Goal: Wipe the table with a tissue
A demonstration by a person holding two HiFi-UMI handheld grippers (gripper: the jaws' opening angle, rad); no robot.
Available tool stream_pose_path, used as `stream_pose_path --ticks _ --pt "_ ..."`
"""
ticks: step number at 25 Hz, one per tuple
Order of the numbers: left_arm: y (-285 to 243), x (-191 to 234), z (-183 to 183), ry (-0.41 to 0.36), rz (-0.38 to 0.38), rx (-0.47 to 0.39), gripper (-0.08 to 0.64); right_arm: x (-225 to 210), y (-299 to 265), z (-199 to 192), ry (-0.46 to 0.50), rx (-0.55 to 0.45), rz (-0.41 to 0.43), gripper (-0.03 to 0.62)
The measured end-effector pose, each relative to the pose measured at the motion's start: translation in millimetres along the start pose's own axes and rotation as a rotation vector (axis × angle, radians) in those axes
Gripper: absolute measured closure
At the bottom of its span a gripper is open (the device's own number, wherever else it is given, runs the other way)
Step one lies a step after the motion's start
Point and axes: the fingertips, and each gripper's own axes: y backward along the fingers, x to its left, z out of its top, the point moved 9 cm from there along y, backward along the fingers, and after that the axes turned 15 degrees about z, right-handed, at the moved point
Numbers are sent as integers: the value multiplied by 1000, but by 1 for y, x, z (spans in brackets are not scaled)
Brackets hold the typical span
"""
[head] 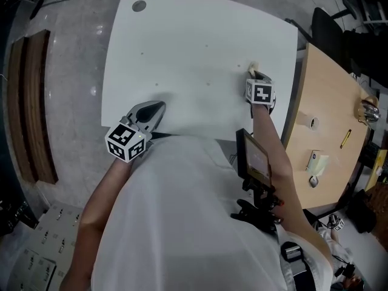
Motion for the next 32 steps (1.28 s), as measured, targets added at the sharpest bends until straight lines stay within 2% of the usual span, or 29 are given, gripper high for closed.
stream_pose_path --ticks 7,18,26,32 --pt "6 6 -3 5 10 -4 552 22 -15 10 85 26 27 508" --pt "12 14 -2 5 17 -4 552 45 -24 15 139 21 57 508" --pt "9 6 -1 -13 17 5 552 61 -26 19 229 19 115 508" --pt "2 -8 4 -35 5 9 552 69 -26 15 317 34 200 508"
